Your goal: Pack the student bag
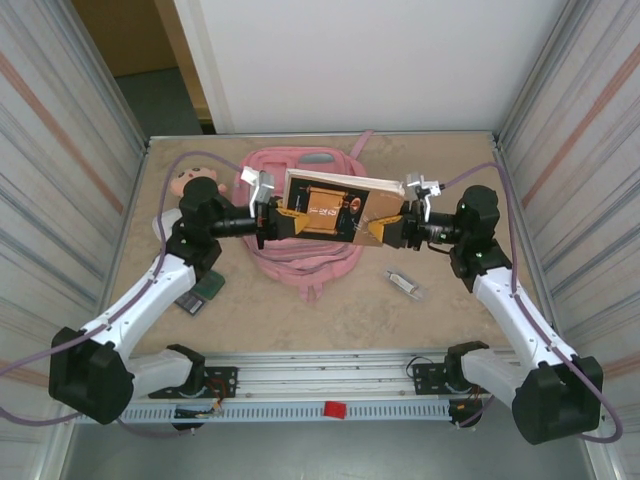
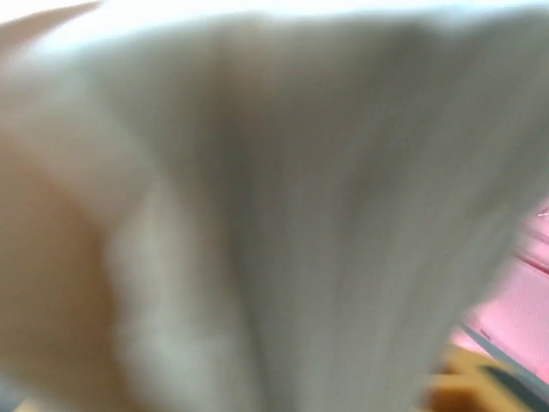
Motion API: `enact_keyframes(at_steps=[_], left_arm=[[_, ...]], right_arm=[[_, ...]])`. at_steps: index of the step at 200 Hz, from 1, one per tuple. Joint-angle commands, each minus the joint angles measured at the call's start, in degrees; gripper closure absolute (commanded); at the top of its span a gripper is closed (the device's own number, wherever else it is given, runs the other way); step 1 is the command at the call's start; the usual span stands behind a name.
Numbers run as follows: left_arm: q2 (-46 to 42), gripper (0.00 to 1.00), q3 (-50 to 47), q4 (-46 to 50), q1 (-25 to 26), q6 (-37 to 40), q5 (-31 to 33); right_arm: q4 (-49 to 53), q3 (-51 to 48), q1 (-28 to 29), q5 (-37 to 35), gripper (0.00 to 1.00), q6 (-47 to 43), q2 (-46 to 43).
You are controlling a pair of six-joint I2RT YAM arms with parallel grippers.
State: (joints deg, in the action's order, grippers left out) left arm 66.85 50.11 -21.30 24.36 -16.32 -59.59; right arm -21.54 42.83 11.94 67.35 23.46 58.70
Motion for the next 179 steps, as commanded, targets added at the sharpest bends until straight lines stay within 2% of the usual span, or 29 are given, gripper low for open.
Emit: enact_keyframes(at_steps=[1,14,27,47,65,82,106,126,152,179], left_arm=[[-1.7,0.61,0.4,-2.4,-0.1,0.5,0.3],[-3.1,0.43,0.8,4.6,-0.1,6.4,4.7],[-4.9,0.33,1.9,14.7,-0.2,15.7,12.5],[-6.1,0.28,2.4,25.9,-0.1,28.6,23.9],[-4.2,0.22,3.6,35.1,0.0,40.5,28.6],[-0.1,0.17,5.2,41.0,0.4,48.0,32.4],[7.3,0.1,6.9,45.6,1.0,57.6,36.3],[14.0,0.08,8.2,46.7,0.9,63.9,40.1],[20.4,0.08,10.4,45.6,0.8,67.4,41.1],[25.3,0.07,12.7,43.7,0.9,68.4,43.6]], right_arm=[[-7.9,0.9,-1.4,-0.7,1.0,4.9,-0.9],[-8.7,0.5,-4.2,-1.5,1.0,7.0,-1.0],[-8.7,-1.2,-7.4,-6.1,1.0,9.2,-1.7],[-8.2,-4.9,-12.1,-15.9,1.0,14.4,-5.1],[-1.8,-6.3,-14.8,-23.9,1.0,17.5,-6.4],[7.1,-6.1,-15.3,-30.4,1.0,17.6,-7.0],[8.4,-6.4,-15.2,-30.0,1.0,17.5,-7.0],[10.9,-5.9,-15.0,-29.2,1.0,16.5,-7.3],[14.9,-5.3,-14.5,-29.4,1.0,14.3,-8.6],[14.9,-6.1,-13.4,-29.6,1.0,12.6,-9.6]])
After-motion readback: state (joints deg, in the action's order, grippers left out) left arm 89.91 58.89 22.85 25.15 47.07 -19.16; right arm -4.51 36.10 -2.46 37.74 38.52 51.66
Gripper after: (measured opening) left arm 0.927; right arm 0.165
